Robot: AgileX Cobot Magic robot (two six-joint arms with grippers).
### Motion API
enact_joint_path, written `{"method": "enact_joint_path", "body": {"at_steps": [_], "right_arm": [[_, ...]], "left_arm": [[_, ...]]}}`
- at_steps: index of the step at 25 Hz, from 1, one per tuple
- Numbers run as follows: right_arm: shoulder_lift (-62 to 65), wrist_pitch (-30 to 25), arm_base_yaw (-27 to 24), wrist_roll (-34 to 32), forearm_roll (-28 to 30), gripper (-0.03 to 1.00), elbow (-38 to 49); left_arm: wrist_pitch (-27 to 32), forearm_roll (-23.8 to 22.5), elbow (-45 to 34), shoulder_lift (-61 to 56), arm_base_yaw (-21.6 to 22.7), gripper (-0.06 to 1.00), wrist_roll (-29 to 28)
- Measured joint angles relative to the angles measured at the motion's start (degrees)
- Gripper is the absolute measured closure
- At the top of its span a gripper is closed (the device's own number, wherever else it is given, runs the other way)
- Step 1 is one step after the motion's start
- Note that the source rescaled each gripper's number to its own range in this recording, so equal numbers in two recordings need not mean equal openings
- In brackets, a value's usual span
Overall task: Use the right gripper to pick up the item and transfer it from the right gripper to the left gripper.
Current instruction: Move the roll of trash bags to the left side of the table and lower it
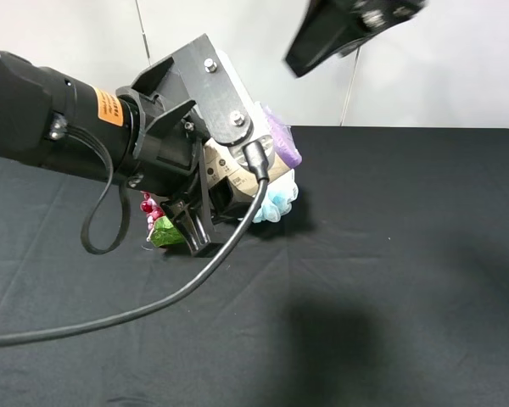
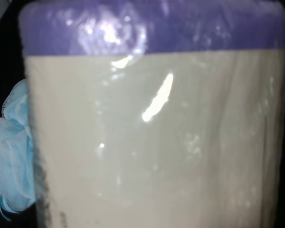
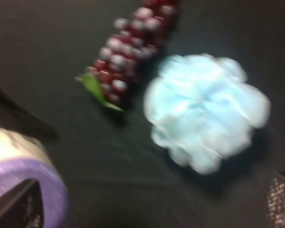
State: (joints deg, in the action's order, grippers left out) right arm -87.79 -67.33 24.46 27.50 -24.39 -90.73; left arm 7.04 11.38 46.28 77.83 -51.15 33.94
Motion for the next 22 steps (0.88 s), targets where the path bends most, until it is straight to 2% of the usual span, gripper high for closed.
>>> {"method": "enact_joint_path", "body": {"at_steps": [6, 11, 22], "right_arm": [[7.0, -2.0, -0.6, -10.2, 12.8, -0.03, 0.8], [16.8, -2.2, -0.6, -16.5, 21.0, -0.03, 6.6], [41.7, -2.3, -0.6, -23.6, 22.7, -0.03, 29.3]], "left_arm": [[0.0, 0.0, 0.0, 0.0, 0.0, 0.94, 0.0], [-0.1, 0.0, 0.0, 0.0, 0.0, 0.94, 0.0], [-0.1, 0.0, 0.0, 0.0, 0.0, 0.94, 0.0]]}}
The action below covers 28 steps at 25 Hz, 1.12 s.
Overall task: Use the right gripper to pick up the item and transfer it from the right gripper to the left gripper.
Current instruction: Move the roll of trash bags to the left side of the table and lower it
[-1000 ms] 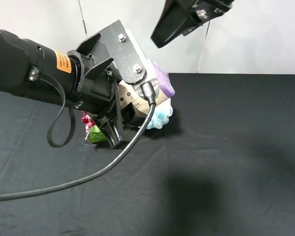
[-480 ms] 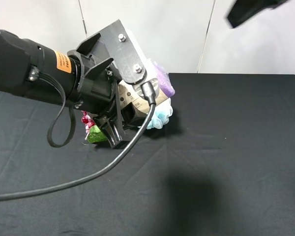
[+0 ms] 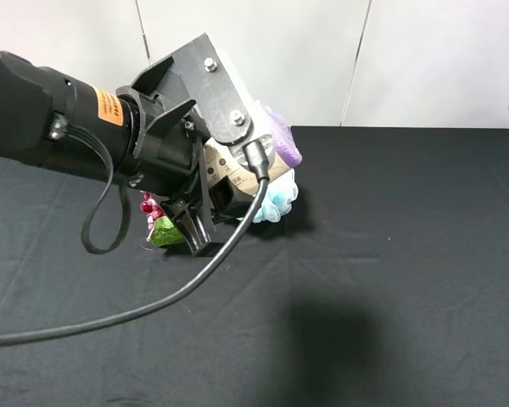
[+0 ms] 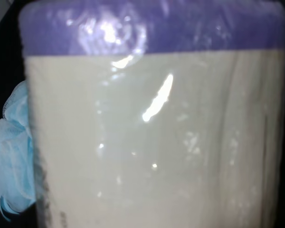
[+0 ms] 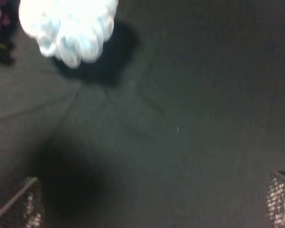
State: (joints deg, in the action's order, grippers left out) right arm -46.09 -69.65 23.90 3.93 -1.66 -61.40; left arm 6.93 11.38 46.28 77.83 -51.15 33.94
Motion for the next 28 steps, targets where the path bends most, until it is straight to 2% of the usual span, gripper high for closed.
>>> {"method": "enact_joint_path", "body": {"at_steps": [9, 13, 19, 28], "right_arm": [[21.9, -0.2, 0.0, -0.3, 0.1, -0.03, 19.1], [29.7, 1.0, 0.0, -1.4, 0.1, -0.03, 24.5], [37.6, 4.4, 0.0, -2.9, 0.1, -0.03, 27.9], [43.7, 6.2, 0.0, -3.0, 0.1, -0.03, 31.1]], "left_arm": [[0.0, 0.0, 0.0, 0.0, 0.0, 0.94, 0.0], [0.0, 0.0, 0.0, 0.0, 0.0, 0.94, 0.0], [0.0, 0.0, 0.0, 0.0, 0.0, 0.94, 0.0], [0.0, 0.1, 0.0, 0.0, 0.0, 0.94, 0.0]]}}
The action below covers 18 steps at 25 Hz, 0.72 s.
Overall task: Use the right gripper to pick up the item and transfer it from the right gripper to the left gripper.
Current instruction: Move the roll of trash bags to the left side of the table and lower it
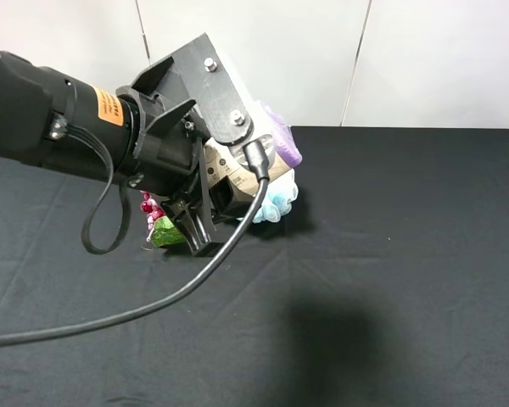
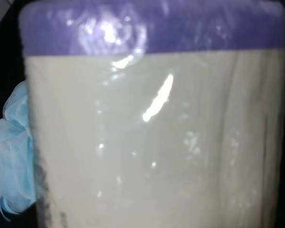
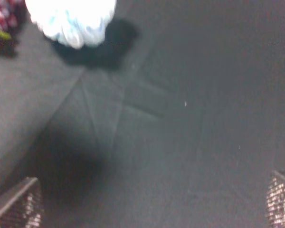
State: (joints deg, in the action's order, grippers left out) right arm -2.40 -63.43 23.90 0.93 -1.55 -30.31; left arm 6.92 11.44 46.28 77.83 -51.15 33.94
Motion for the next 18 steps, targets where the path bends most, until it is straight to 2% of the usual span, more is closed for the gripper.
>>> {"method": "enact_joint_path", "body": {"at_steps": [8, 18], "right_arm": [[0.1, 4.0, 0.0, 0.0, -0.2, -0.03, 2.3], [0.3, 4.5, 0.0, 0.0, -0.2, -0.03, 2.4]], "left_arm": [[0.0, 0.0, 0.0, 0.0, 0.0, 0.94, 0.0], [0.0, 0.0, 0.0, 0.0, 0.0, 0.94, 0.0]]}}
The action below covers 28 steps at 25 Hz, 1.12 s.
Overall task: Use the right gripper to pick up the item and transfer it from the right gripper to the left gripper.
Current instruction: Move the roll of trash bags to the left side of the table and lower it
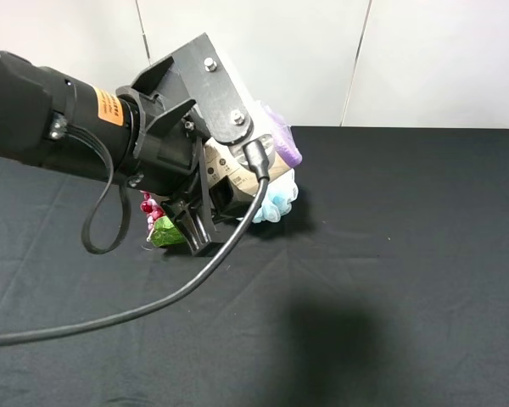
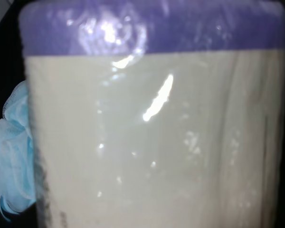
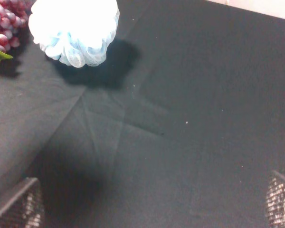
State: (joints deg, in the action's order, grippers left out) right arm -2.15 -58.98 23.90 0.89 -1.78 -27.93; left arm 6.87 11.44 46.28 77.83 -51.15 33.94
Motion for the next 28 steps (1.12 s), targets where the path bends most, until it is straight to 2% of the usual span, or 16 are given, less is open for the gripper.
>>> {"method": "enact_joint_path", "body": {"at_steps": [6, 15, 18, 22, 24, 28], "right_arm": [[0.2, 0.1, -1.8, 0.0, -0.1, -0.03, 0.0], [2.4, 0.1, -12.6, 0.0, -0.1, -0.03, 0.0], [2.4, 0.1, -14.3, 0.0, -0.2, -0.03, 0.0], [2.4, 0.1, -14.6, -0.1, -0.2, -0.03, 0.0], [2.4, 0.1, -14.6, -0.1, -0.2, -0.03, 0.0], [2.4, 0.1, -14.7, -0.1, -0.2, -0.03, 0.0]], "left_arm": [[2.1, 0.0, 1.6, 0.0, 0.0, 0.94, -0.2], [17.3, -0.5, 11.5, 0.0, 0.0, 0.94, -4.3], [22.3, -3.2, 14.8, 0.0, 0.8, 0.94, -8.8], [28.7, -9.9, 18.2, 0.0, 3.0, 0.94, -17.6], [31.0, -13.0, 19.1, 0.0, 4.7, 0.94, -21.6], [33.5, -16.3, 19.5, 0.0, 9.4, 0.94, -26.7]]}}
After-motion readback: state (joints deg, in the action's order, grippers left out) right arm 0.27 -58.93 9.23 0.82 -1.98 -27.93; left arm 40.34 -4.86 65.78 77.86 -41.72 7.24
